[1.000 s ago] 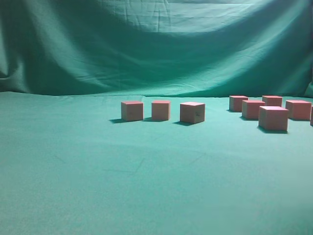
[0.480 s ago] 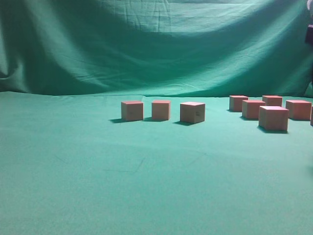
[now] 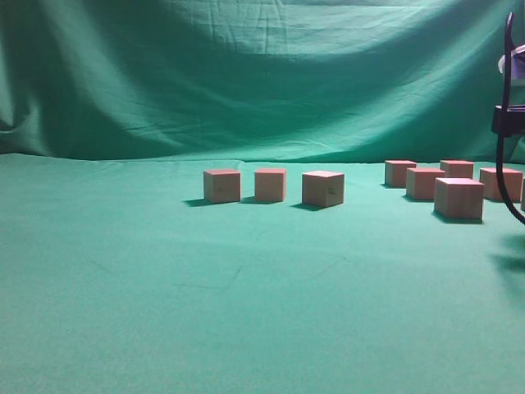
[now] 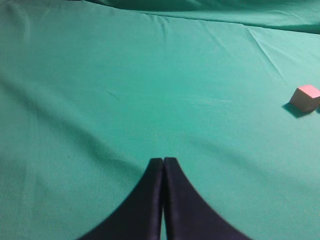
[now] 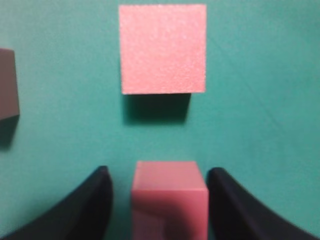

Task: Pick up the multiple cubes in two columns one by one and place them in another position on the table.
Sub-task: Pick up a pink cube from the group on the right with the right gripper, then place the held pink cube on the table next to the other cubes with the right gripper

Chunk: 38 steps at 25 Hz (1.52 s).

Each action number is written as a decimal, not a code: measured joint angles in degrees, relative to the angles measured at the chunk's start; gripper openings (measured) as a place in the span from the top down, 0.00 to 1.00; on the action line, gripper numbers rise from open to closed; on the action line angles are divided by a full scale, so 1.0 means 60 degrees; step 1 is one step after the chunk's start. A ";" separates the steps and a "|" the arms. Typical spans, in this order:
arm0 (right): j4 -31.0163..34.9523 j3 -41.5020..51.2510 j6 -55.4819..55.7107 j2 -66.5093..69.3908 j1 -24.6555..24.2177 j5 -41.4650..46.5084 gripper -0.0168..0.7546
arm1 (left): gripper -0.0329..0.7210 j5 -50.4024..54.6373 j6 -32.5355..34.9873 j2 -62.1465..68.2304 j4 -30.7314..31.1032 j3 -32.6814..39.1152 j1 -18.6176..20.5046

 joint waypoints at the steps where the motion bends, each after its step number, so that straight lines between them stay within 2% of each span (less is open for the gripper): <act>1: 0.0000 0.0000 0.0000 0.0017 0.0000 -0.0016 0.52 | 0.96 0.0000 0.0000 0.0000 0.0000 0.0000 0.0000; 3: 0.0000 0.0000 0.0015 0.0016 0.0000 0.0002 0.64 | 0.96 0.0000 0.0000 0.0000 0.0000 0.0000 0.0000; 9: 0.0324 -0.0454 -0.0215 -0.0605 0.0000 0.1125 0.63 | 0.96 0.0000 0.0000 0.0000 0.0000 0.0000 0.0000; 15: 0.2029 -0.2329 -0.1971 -0.1479 0.0190 0.2986 0.63 | 0.96 0.0000 0.0000 0.0000 0.0000 0.0000 0.0000; 18: 0.2370 -0.3232 -0.2314 -0.1505 0.1020 0.3516 0.63 | 0.96 0.0000 0.0000 0.0000 0.0000 0.0000 0.0000; 22: 0.2513 -0.3917 -0.2254 -0.1414 0.2652 0.3109 0.63 | 0.96 0.0000 0.0000 0.0000 0.0000 0.0000 0.0000; 25: 0.2551 -0.4466 -0.1538 -0.0828 0.3782 0.2826 0.63 | 0.96 0.0000 0.0000 0.0000 0.0000 0.0000 0.0000; 28: 0.2572 -0.5393 -0.0733 0.0223 0.4563 0.3008 0.63 | 0.96 0.0000 0.0000 0.0000 0.0000 0.0000 0.0000; 32: 0.2533 -0.6970 0.0024 0.1954 0.5027 0.3750 0.63 | 0.96 0.0000 0.0000 0.0000 0.0000 0.0000 0.0000; 38: 0.2538 -0.8850 0.0878 0.4091 0.5113 0.4245 0.63 | 0.96 0.0000 0.0000 0.0000 0.0000 0.0000 0.0000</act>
